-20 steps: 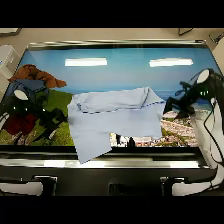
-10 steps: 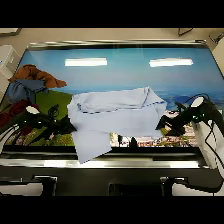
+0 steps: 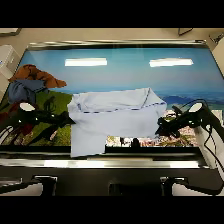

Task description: Fold the clothes and pants, and hang the long-sleeved shirts on hangers.

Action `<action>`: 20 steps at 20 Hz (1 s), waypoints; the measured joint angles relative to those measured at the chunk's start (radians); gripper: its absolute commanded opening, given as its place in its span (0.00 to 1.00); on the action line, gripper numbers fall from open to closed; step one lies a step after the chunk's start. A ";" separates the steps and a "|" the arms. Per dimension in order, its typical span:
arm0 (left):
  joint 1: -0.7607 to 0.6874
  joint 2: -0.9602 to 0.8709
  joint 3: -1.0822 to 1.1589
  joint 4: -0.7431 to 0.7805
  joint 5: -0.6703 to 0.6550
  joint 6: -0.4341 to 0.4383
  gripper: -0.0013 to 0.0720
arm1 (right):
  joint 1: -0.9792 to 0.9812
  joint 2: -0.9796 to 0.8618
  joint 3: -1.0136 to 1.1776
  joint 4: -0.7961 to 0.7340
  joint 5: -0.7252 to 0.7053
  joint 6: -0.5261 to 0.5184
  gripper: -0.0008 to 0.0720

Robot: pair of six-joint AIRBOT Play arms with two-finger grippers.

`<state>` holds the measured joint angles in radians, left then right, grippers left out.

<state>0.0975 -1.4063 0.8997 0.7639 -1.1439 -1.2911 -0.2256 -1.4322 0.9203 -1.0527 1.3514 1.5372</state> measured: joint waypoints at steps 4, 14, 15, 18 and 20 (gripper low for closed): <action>0.013 0.174 0.204 -0.007 0.031 0.028 0.06 | 0.000 0.135 0.253 -0.006 0.002 -0.114 0.06; 0.019 0.695 0.809 -0.026 0.379 0.051 0.06 | 0.000 0.612 0.894 -0.072 -0.341 -0.163 0.06; 0.019 0.721 0.820 -0.025 0.407 0.051 0.06 | 0.000 0.639 0.905 -0.072 -0.380 -0.151 0.06; 0.019 0.763 0.840 -0.003 0.474 0.051 0.06 | 0.000 0.676 0.921 -0.071 -0.467 -0.130 0.06; 0.019 0.763 0.837 0.050 0.478 0.033 0.06 | 0.000 0.673 0.926 -0.070 -0.487 -0.123 0.06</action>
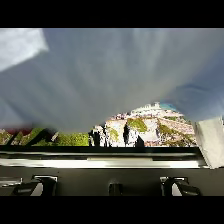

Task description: Fold the clothes and pants, and hang the long-sleeved shirts on hangers.

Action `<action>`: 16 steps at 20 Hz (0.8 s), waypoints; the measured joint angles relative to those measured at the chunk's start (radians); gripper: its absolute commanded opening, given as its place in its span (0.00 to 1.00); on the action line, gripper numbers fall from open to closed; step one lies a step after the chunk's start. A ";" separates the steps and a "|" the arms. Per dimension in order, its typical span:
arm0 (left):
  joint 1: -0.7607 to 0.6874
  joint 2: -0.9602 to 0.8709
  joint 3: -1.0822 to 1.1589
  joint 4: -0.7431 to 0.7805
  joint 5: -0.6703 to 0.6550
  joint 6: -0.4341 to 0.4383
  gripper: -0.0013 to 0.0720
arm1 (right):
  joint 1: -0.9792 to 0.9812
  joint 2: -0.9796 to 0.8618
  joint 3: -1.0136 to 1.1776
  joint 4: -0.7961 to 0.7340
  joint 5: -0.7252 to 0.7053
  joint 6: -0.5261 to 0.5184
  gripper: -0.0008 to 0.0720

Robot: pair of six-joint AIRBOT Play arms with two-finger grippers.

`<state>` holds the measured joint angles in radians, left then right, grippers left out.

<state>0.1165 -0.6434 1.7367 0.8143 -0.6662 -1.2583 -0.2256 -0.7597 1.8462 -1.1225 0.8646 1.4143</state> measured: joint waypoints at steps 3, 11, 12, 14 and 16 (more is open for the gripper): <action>0.000 -0.036 -0.052 0.119 -0.079 -0.056 0.06 | 0.000 -0.064 0.002 -0.002 0.106 0.004 0.06; 0.000 -0.349 -0.442 0.300 -0.055 -0.083 0.06 | 0.070 -0.576 -0.191 0.082 0.350 0.058 0.06; 0.000 -0.409 -0.470 0.309 -0.036 -0.084 0.06 | 0.098 -0.650 -0.210 0.081 0.330 0.079 0.06; 0.000 -0.526 -0.505 0.315 -0.016 -0.106 0.06 | 0.155 -0.787 -0.234 0.081 0.284 0.140 0.06; 0.001 -0.624 -0.523 0.307 -0.016 -0.144 0.06 | 0.205 -0.890 -0.247 0.085 0.249 0.196 0.07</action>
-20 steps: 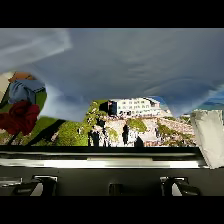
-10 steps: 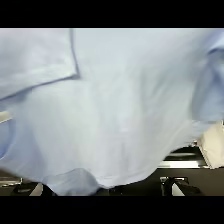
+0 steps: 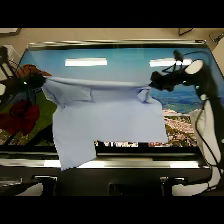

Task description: Fold the clothes and pants, and hang the long-sleeved shirts on hangers.

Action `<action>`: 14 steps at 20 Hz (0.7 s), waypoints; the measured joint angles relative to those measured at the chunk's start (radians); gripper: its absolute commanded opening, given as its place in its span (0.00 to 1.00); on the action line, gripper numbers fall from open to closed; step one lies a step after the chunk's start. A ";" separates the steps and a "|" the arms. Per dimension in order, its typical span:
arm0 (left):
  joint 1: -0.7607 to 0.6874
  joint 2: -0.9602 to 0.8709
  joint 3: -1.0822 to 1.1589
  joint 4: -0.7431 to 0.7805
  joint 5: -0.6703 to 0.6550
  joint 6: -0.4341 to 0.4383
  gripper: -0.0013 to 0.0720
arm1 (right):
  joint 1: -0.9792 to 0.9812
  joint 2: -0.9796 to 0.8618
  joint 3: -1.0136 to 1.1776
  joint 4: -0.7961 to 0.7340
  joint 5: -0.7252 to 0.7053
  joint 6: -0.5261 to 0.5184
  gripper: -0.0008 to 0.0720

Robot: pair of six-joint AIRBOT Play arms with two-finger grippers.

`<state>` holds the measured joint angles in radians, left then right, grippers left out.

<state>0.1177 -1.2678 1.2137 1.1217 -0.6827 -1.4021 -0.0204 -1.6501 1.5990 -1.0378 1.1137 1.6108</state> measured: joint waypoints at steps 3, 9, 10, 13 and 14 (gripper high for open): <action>0.000 -0.104 -0.013 -0.045 -0.029 -0.054 0.17 | 0.043 -0.083 -0.008 0.013 -0.049 0.045 0.12; 0.093 -0.167 0.019 -0.047 -0.286 -0.045 0.91 | -0.102 -0.064 0.040 -0.017 0.100 0.019 0.78; 0.129 -0.170 0.020 -0.026 -0.362 -0.033 0.91 | -0.152 -0.050 0.044 -0.046 0.161 0.010 0.78; 0.248 -0.175 -0.059 0.016 -0.574 -0.010 0.74 | -0.296 -0.002 0.023 -0.125 0.347 -0.009 0.78; 0.281 -0.176 -0.103 0.020 -0.616 0.003 0.67 | -0.331 0.014 0.002 -0.145 0.390 -0.014 0.78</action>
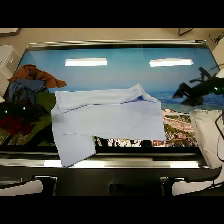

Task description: Fold the clothes and pants, and hang the long-sleeved shirts on hangers.

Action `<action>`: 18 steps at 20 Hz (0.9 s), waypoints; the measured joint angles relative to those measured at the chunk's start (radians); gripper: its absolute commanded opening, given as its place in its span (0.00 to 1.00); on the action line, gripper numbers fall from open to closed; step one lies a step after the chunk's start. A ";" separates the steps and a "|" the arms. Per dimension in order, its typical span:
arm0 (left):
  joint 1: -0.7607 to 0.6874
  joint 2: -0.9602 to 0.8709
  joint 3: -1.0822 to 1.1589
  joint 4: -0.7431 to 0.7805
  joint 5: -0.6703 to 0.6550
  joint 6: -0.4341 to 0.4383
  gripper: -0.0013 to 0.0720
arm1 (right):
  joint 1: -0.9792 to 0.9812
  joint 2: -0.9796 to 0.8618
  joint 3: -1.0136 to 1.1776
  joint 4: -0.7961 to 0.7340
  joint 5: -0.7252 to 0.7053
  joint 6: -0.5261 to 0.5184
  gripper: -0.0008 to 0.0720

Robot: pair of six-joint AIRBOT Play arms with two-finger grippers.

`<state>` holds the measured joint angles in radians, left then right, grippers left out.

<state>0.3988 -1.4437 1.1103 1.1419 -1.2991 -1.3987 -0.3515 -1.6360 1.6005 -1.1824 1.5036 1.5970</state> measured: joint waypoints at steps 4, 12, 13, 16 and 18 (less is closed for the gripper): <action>0.083 -0.003 -0.185 -0.073 -0.068 0.105 0.67 | -0.073 0.063 -0.105 -0.034 0.095 -0.034 0.78; 0.063 -0.052 -0.293 -0.218 -0.040 0.211 0.42 | -0.097 0.092 -0.169 -0.015 0.138 -0.052 0.78; 0.053 -0.058 -0.295 -0.220 -0.029 0.211 0.41 | -0.098 0.092 -0.171 -0.015 0.139 -0.052 0.78; 0.027 -0.070 -0.300 -0.230 0.026 0.192 0.06 | -0.098 0.095 -0.184 -0.010 0.148 -0.055 0.79; 0.018 -0.071 -0.300 -0.235 0.042 0.186 0.06 | -0.098 0.098 -0.224 -0.011 0.157 -0.073 0.79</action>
<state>0.4171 -1.5143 0.8101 0.9066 -1.2575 -1.2129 -0.4496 -1.5379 1.3769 -1.1934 1.6608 1.5242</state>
